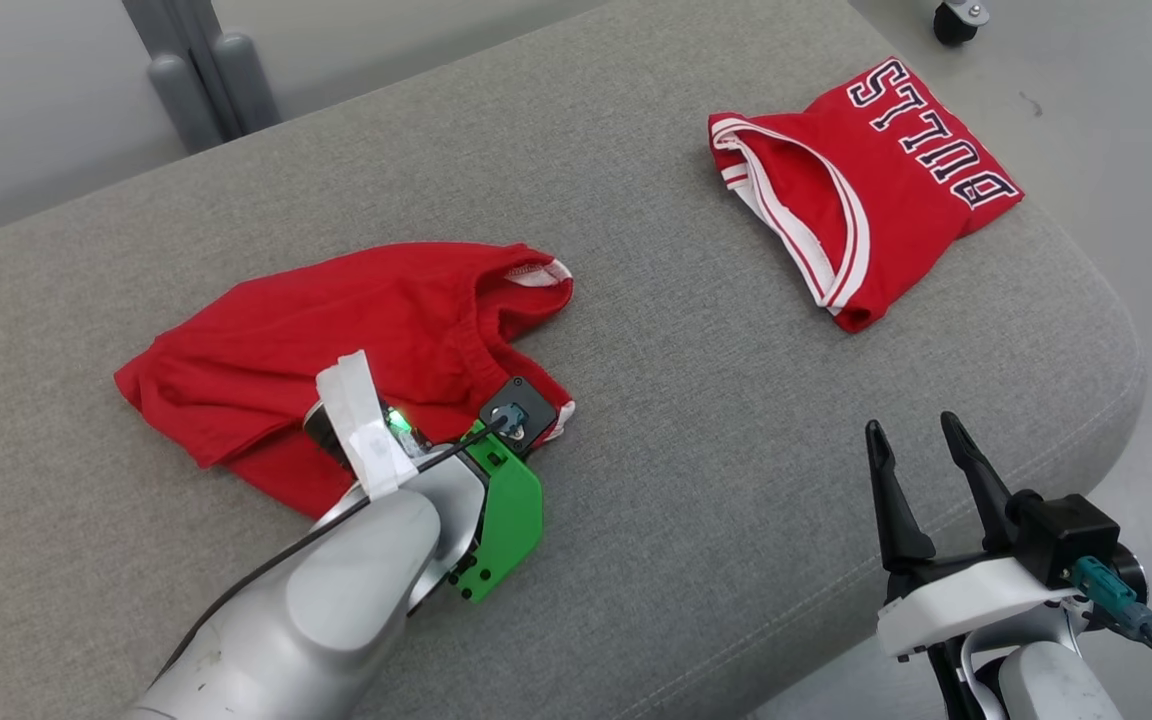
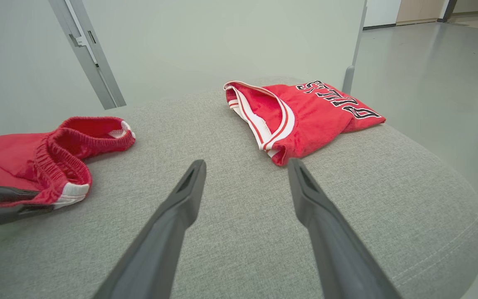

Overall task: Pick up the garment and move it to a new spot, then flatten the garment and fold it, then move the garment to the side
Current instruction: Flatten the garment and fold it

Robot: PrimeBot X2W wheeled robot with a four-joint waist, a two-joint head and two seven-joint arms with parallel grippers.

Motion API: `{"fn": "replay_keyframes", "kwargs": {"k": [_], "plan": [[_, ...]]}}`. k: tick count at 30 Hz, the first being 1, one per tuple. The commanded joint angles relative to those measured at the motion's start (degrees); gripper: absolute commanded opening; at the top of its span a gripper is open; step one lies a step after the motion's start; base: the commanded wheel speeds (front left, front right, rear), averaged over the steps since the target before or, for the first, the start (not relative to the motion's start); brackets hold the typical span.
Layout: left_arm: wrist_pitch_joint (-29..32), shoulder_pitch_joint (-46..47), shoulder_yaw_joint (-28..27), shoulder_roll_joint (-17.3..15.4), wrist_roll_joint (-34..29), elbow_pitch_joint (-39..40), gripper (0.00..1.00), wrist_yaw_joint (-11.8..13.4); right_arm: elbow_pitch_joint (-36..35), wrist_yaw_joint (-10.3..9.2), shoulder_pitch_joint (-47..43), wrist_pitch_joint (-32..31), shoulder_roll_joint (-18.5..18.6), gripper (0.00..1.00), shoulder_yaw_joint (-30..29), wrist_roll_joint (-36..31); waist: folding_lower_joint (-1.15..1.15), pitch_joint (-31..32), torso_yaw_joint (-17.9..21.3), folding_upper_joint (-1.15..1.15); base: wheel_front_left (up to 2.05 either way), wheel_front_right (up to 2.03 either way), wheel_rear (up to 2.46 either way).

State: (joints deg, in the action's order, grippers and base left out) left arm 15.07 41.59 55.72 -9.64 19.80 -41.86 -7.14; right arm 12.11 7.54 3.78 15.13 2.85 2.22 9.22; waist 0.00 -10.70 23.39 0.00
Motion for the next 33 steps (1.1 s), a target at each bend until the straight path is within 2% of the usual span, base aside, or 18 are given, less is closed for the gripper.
{"fn": "replay_keyframes", "kwargs": {"k": [1, 3, 4, 7, 8, 15, 19, 22, 28, 30, 33], "plan": [[-0.57, 1.28, 0.01, 0.17, 0.23, 0.35, 0.65, -0.2, 0.13, -0.11, -0.19, 0.01, 0.08, 1.0, -0.13, 0.02, 0.0, 0.14, -0.02, 0.0, 0.0, 0.0, 0.0], [-0.94, 1.51, -0.15, 0.4, 0.22, 0.53, 0.69, 0.28, 0.19, -0.11, -0.21, 0.01, 0.08, 1.0, 0.02, 0.07, 0.0, 0.2, 0.09, 0.0, 0.0, 0.0, 0.0], [-0.96, 1.59, -0.06, 0.34, 0.22, 0.4, 0.66, 0.41, 0.22, -0.11, -0.08, 0.01, 0.08, 1.0, 0.22, 0.13, 0.0, 0.22, 0.27, 0.0, 0.0, 0.0, 0.0], [-0.44, 1.26, -0.16, 0.3, 0.9, -0.34, 0.29, 0.37, 0.2, -0.11, 0.16, 0.01, 0.09, 1.0, 0.42, 0.33, 0.0, 0.35, 0.74, 0.0, 0.0, 0.0, 0.0], [-0.93, 1.0, -0.71, 0.63, 1.78, -0.17, 0.0, 0.33, 0.14, -0.11, 0.1, 0.01, 0.08, 1.0, 0.38, 0.3, 0.0, 0.39, 0.88, 0.0, 0.0, 0.0, 0.0], [-2.58, 2.27, -5.01, 2.74, 7.7, 3.23, 0.0, 0.27, 0.35, -0.11, -1.01, 0.01, 0.07, 1.0, -0.49, -0.23, 0.0, 1.09, 0.61, 0.0, 0.0, 0.0, 0.0], [-4.33, 2.39, -10.36, 4.72, 14.1, 6.67, 0.0, 0.77, 0.72, -0.11, -0.81, 0.0, 0.09, 1.0, -0.36, -0.08, 0.0, 1.87, 0.52, 0.0, 0.0, 0.0, 0.0], [-6.32, 3.95, -13.85, 5.51, 17.7, 10.22, 0.0, 2.14, 1.01, -0.11, -0.95, 0.0, 0.08, 1.0, -0.35, -0.39, 0.0, 2.72, 0.42, 0.0, 0.0, 0.0, 0.0], [-10.54, 5.74, -21.75, 6.51, 28.11, 17.79, 0.0, 6.85, 1.3, -0.11, -1.44, 0.0, 0.08, 1.0, -0.33, -0.77, 0.0, 3.91, 0.3, 0.0, 0.0, 0.0, 0.0], [-12.52, 5.66, -22.97, 6.69, 33.96, 21.38, 0.0, 9.21, 1.37, -0.11, -1.6, 0.0, 0.07, 1.0, -0.25, -0.86, 0.0, 4.28, 0.27, 0.0, 0.0, 0.0, 0.0], [-17.74, 5.41, -23.61, 6.56, 40.94, 26.11, 0.0, 14.02, 1.31, -0.11, -1.99, 0.0, 0.06, 1.0, -0.53, -0.83, 0.0, 4.59, -0.22, 0.0, 0.0, 0.0, 0.0]]}}
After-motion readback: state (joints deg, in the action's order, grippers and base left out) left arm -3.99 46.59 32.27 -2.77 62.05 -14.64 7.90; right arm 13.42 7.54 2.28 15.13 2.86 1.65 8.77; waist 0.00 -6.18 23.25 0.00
